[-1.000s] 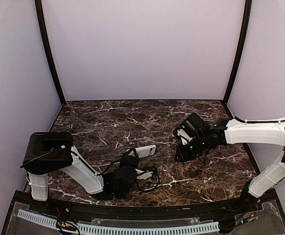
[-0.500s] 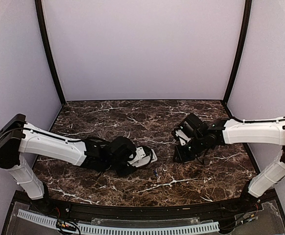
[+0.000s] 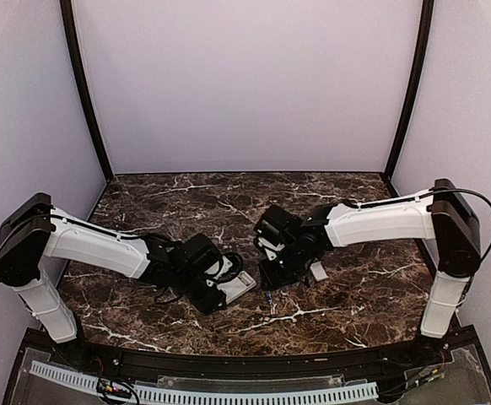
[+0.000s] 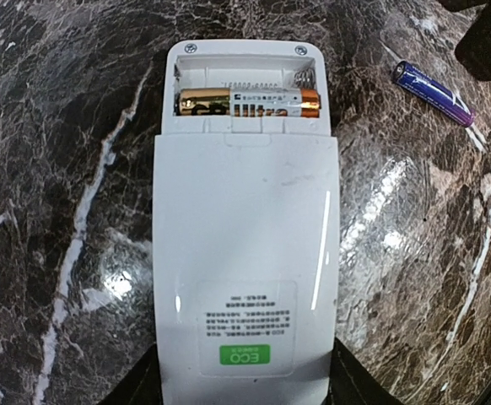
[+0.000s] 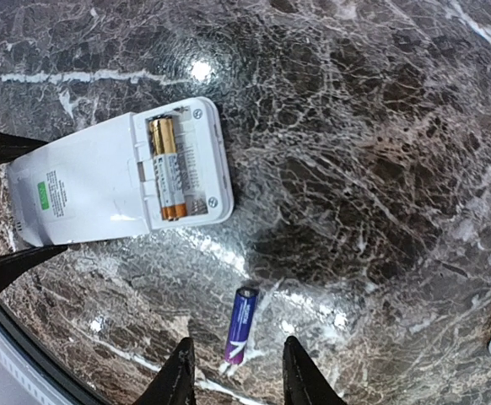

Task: Load the batteries into the remote control
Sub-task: Pick up the battery at the center of the board.

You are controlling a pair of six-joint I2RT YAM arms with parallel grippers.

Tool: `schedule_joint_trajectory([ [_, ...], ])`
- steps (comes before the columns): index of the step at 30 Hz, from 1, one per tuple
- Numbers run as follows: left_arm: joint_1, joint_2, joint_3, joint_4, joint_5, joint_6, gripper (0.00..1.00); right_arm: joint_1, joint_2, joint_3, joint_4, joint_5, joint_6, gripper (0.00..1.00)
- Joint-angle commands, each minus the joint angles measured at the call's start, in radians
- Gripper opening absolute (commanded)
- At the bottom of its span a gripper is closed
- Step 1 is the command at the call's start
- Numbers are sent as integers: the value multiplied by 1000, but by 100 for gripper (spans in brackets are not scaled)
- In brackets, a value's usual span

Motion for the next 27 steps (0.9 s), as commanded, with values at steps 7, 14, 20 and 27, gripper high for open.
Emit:
schedule_joint_trajectory([
  [7, 6, -49, -95, -40, 64, -118, 0, 27, 163, 163, -193, 56, -17, 33],
  [14, 6, -65, -120, -20, 78, -132, 0, 42, 230, 203, -225, 41, -28, 31],
  [20, 7, -68, -126, -4, 83, -122, 1, 62, 260, 228, -268, 56, -31, 19],
  [27, 6, -82, -135, 15, 99, -102, 1, 68, 264, 220, -292, 57, -24, 0],
])
